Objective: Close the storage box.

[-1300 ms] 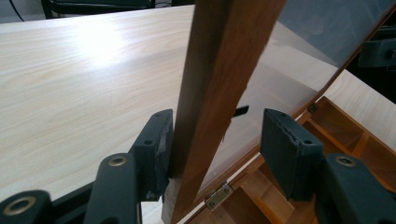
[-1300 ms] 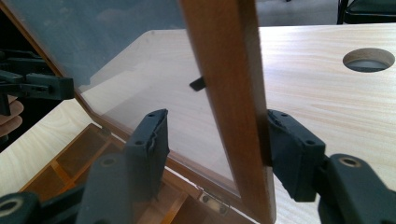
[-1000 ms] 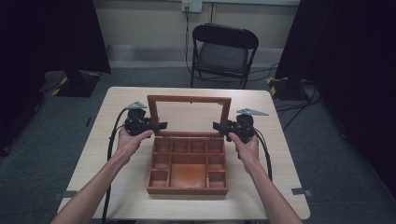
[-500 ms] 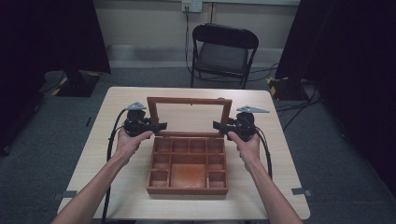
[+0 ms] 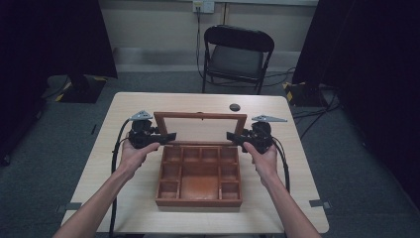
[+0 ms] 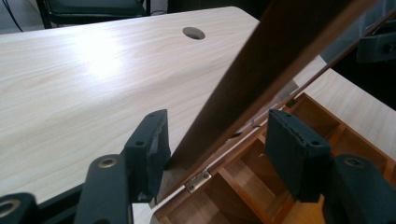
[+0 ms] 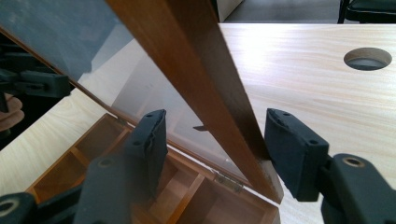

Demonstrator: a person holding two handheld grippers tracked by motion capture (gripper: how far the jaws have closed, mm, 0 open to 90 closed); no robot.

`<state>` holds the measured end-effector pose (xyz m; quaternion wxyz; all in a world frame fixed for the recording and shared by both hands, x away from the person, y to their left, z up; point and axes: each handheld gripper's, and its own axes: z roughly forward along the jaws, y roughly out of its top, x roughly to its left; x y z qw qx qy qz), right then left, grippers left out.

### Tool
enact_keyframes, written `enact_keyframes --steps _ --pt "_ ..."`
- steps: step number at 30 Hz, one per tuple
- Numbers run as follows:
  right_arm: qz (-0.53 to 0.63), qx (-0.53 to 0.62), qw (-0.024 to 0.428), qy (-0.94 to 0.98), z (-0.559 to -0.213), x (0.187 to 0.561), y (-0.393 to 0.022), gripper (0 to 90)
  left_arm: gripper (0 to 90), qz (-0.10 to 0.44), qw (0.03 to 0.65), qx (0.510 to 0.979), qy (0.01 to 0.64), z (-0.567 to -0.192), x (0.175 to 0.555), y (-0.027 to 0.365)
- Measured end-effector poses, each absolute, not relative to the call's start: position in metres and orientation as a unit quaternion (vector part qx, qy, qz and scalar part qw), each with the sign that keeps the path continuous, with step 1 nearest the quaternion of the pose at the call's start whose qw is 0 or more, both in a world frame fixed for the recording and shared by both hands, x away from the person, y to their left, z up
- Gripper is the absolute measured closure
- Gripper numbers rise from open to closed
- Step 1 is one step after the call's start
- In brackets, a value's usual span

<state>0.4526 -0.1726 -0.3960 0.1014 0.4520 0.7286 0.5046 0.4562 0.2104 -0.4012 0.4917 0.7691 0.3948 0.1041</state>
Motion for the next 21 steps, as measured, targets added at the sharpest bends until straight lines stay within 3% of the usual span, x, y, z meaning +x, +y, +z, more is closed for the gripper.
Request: enact_keyframes --steps 21 --pt "0.489 0.437 0.116 0.746 -0.398 0.428 -0.172 33.4 31.0 0.096 0.499 0.767 0.393 -0.398 0.436 0.218"
